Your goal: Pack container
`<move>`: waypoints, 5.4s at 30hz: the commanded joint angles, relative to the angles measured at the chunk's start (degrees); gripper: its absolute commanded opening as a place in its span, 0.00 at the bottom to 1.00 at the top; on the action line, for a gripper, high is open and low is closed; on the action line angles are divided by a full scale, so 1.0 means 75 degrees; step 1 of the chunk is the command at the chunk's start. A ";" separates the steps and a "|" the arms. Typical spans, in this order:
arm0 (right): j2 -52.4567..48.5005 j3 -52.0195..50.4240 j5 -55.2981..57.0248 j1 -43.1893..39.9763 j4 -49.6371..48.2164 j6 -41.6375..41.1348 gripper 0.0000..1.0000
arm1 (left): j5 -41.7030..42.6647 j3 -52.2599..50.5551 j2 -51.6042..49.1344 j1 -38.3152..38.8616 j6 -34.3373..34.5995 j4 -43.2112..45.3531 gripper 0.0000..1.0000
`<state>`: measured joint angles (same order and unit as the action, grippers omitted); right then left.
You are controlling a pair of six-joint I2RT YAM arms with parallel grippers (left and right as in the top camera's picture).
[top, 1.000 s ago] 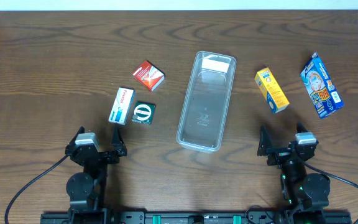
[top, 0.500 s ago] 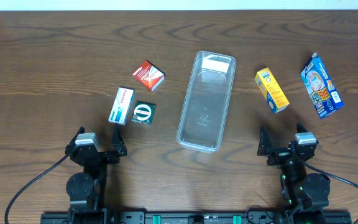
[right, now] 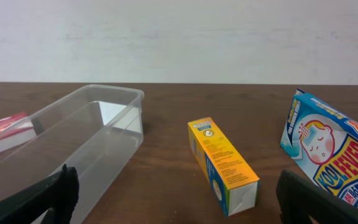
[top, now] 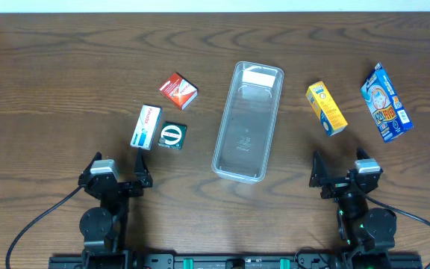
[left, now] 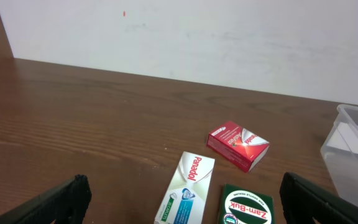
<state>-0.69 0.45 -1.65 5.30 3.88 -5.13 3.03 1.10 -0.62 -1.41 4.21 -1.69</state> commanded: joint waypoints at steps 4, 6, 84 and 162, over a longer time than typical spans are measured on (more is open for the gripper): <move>0.0052 -0.0017 0.0615 -0.0154 -0.0029 0.0105 0.99 | -0.0061 -0.0117 0.0038 -0.0023 -0.0099 -0.0286 0.98; 0.0052 -0.0017 0.0574 -0.0154 -0.0227 -0.0026 0.99 | -0.0061 -0.0117 0.0038 -0.0023 -0.0099 -0.0286 0.98; -1.4621 1.2281 -0.1017 -0.3856 0.6685 0.3404 0.83 | -0.0061 -0.0117 0.0038 -0.0023 -0.0099 -0.0286 0.98; -1.5233 1.5533 -0.4957 -0.3276 0.8632 0.3072 0.15 | -0.0061 -0.0117 0.0038 -0.0023 -0.0099 -0.0286 0.98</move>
<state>-114.87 114.34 -27.68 -20.49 68.38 15.68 3.03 1.10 -0.62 -1.41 4.19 -1.69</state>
